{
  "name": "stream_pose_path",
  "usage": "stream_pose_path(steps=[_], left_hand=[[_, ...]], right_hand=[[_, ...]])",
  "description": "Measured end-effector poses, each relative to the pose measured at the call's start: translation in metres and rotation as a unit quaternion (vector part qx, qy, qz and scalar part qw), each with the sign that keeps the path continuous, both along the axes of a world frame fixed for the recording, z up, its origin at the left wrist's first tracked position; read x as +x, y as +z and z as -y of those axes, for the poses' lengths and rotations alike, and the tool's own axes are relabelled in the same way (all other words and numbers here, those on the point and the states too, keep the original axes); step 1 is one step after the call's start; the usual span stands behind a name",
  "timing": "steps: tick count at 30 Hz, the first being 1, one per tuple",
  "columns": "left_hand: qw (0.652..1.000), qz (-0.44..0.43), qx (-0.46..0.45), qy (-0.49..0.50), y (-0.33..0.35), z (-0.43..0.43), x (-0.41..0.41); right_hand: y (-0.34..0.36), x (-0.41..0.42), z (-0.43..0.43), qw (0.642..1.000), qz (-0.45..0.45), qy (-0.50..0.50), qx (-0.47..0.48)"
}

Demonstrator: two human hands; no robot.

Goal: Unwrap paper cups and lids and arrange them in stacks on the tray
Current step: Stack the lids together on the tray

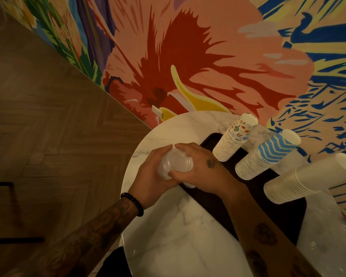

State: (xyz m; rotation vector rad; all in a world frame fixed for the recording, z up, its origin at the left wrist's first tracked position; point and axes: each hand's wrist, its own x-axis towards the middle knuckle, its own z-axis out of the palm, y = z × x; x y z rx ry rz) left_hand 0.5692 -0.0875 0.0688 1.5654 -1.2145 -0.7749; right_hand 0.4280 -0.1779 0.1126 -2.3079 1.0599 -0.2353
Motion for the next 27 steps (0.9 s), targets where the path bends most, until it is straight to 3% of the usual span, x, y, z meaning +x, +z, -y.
stream_pose_path(steps=[6, 12, 20, 27], left_hand=[[0.999, 0.039, 0.029, 0.02, -0.003, -0.003, 0.005], [0.997, 0.039, 0.057, 0.034, -0.005, -0.006, 0.01], [0.996, 0.048, 0.064, 0.034, -0.004, -0.007, 0.011], [0.996, 0.054, 0.064, 0.035, -0.003, -0.007, 0.011]], right_hand=[[0.002, -0.014, 0.015, 0.998, 0.028, -0.055, -0.028], [-0.006, -0.034, 0.033, 0.994, -0.023, -0.096, -0.05], [-0.023, -0.04, 0.031, 0.993, -0.07, -0.092, -0.022], [-0.029, -0.045, 0.03, 0.994, -0.054, -0.092, -0.014]])
